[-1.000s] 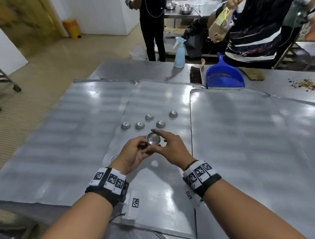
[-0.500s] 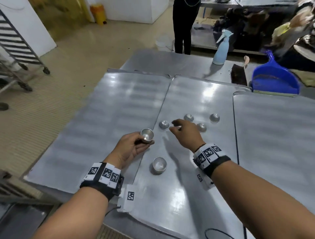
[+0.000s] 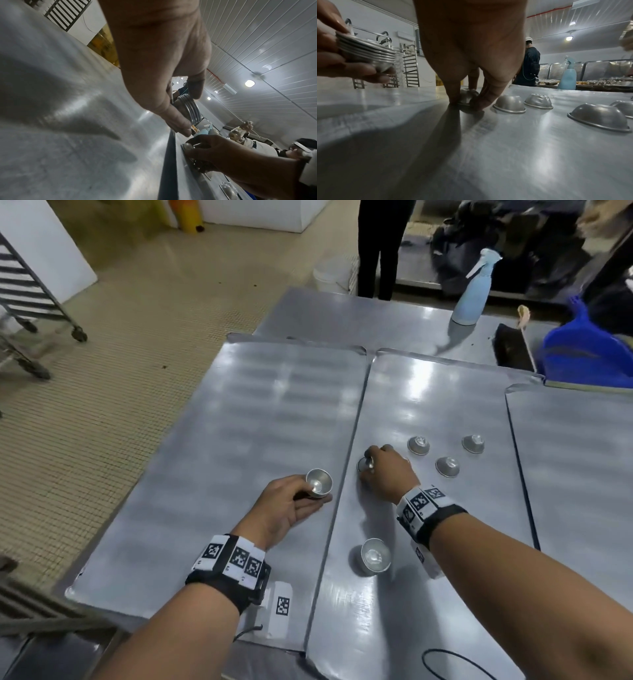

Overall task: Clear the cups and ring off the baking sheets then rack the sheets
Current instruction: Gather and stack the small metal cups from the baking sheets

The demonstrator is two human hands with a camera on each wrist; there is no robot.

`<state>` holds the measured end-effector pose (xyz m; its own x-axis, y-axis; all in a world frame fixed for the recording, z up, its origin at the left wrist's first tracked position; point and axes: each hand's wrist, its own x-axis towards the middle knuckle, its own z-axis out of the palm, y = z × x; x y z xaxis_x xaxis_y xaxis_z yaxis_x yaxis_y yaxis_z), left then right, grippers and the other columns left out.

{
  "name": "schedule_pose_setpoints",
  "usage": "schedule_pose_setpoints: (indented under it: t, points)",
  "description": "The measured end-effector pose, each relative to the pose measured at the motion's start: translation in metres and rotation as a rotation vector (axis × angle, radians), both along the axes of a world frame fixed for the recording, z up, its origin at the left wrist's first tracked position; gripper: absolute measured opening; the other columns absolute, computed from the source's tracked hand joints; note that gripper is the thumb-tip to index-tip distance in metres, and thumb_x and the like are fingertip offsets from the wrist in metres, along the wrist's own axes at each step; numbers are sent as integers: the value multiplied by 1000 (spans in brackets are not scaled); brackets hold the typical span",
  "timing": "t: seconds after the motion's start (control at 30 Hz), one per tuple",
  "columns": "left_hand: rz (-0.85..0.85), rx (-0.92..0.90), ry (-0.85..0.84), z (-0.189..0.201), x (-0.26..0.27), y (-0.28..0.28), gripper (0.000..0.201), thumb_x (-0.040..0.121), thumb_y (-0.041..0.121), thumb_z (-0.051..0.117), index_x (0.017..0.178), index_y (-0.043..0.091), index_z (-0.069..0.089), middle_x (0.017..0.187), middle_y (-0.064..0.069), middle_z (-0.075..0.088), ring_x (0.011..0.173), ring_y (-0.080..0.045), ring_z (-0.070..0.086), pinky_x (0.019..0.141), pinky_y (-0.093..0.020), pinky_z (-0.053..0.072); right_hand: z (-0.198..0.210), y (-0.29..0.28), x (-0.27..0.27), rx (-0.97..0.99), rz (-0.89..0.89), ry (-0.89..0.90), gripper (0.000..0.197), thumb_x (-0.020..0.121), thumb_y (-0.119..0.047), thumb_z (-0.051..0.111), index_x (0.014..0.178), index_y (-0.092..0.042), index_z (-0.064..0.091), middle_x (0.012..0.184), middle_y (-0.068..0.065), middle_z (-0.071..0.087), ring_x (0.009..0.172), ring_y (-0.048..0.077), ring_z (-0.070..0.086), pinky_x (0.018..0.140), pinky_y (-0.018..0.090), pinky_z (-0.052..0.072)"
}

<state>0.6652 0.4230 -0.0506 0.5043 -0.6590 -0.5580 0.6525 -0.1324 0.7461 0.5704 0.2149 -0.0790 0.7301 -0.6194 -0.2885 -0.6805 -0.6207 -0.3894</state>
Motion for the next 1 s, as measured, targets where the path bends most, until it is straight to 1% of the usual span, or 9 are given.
schedule_pose_setpoints:
  t: [0.1,0.23,0.37,0.47,0.6,0.77,0.83,0.9,1.0]
  points:
    - [-23,-8,21,-2,5,-2,27,97,4,52,119,-8,64,112,-28,73,105,-34,74,98,-38,57,-2,2,-3,-3,-30,-69,29,94,-25,51,120,-14,53,121,14,57,108,38,57,84,37,39]
    - [-62,-5,23,-3,6,-11,26,97,3,52,117,-6,66,111,-28,73,105,-34,74,96,-36,57,1,5,-17,20,-31,-184,44,87,-24,61,130,-17,52,129,10,53,112,34,56,92,39,45]
    - [-90,-15,44,-5,4,-19,29,97,4,52,120,-8,64,112,-27,73,104,-34,74,94,-35,58,0,7,-33,4,-31,-211,32,83,-30,70,110,-19,59,116,4,55,99,26,58,84,36,48]
    - [-117,-1,37,-3,0,-24,29,96,6,53,121,-7,63,112,-26,74,103,-32,75,83,-29,61,-1,9,-45,-4,-35,-208,21,85,-35,68,99,-23,59,113,0,55,95,23,59,79,34,47]
    - [-112,5,40,1,-3,-27,24,96,4,53,114,-5,66,112,-28,73,95,-30,77,64,-22,57,-3,15,-56,37,-77,-240,24,78,-42,67,92,-33,50,108,-5,58,90,23,60,75,33,47]
    - [-120,11,25,1,-7,-27,25,96,7,54,115,-4,66,111,-28,73,95,-28,77,65,-22,58,-4,14,-65,75,-52,-227,48,79,-45,71,120,-29,53,128,-5,61,106,22,61,85,32,48]
    - [-134,23,10,1,-8,-26,26,96,10,55,117,0,66,111,-24,74,99,-28,76,77,-26,58,-4,13,-68,62,-36,-196,57,80,-44,74,130,-24,55,134,-1,60,113,24,60,90,33,47]
    - [-144,36,2,0,-10,-25,27,95,13,56,118,4,67,111,-21,75,103,-27,75,90,-30,51,-2,14,-72,54,-19,-176,59,81,-44,73,133,-22,56,134,1,61,116,25,59,91,33,46]
    - [-122,11,10,-1,-15,-22,24,94,9,59,115,2,69,113,-23,74,106,-30,74,96,-35,54,2,17,-79,58,-17,-174,46,82,-39,73,121,-18,63,124,5,63,113,27,59,89,36,47]
